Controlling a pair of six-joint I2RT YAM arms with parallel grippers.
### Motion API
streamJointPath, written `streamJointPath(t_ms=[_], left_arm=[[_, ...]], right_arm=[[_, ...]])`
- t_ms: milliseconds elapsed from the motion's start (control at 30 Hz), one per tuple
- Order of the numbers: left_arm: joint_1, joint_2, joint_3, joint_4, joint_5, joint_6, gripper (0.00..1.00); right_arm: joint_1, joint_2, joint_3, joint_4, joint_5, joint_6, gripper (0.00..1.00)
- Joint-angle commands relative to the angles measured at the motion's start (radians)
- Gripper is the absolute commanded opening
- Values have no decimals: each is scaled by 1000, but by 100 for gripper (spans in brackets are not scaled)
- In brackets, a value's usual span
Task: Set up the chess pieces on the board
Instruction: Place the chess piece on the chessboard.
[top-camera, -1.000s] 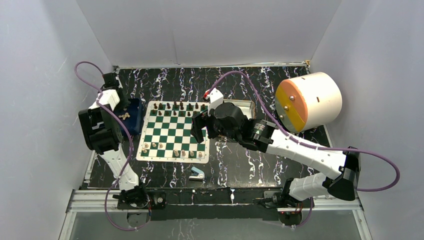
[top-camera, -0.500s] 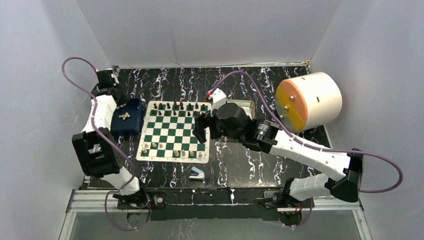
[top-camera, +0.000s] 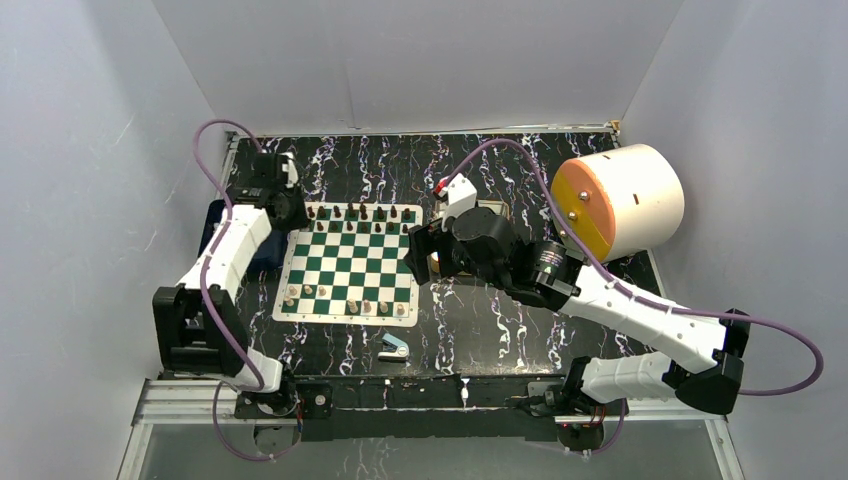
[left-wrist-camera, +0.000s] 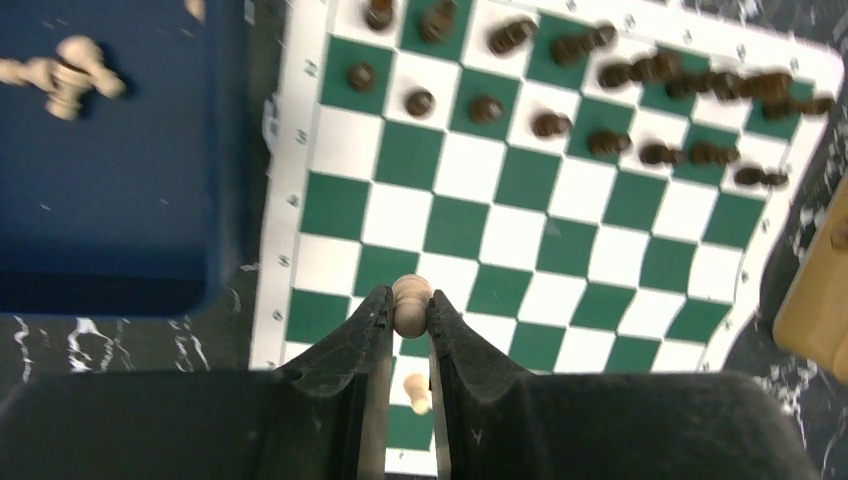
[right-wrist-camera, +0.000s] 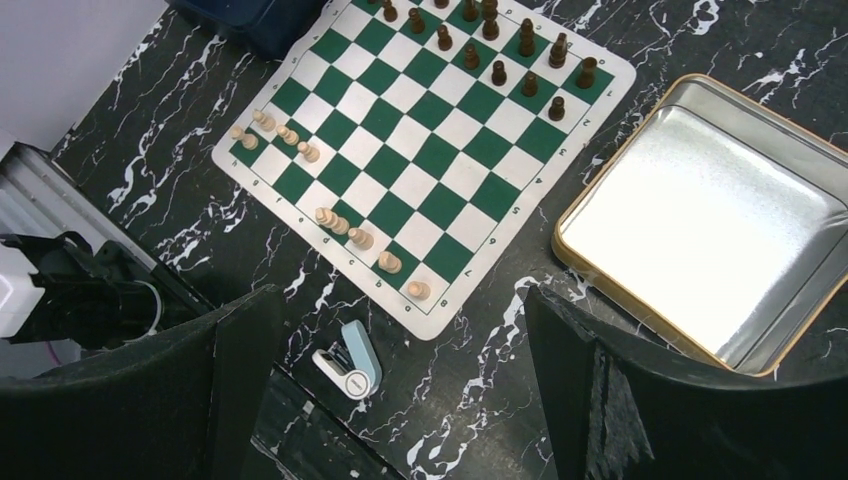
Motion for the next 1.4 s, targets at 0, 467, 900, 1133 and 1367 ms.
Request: streamJointPath(t_ms=[0,467,900,1133,1367], left_arm=[[-77,-110,-57,-54,16,-26,11],[-323,-350,-383,-1,-72,-196,9],[-384,-410,-524,123,-148,-264,9],[-401,-344,-537,159,-163,-264,9],[-413,-281,-555,209,-169,-267,9]], right_arm=[[-4,-31,10,-14,54,4,99],[-4,-48,25,-82,104,22,99],[-4,-60,36,-119,91,88,99],[-5,-67,36,-131,91,106,99],[-4,-74,36,-140,105,99,99]])
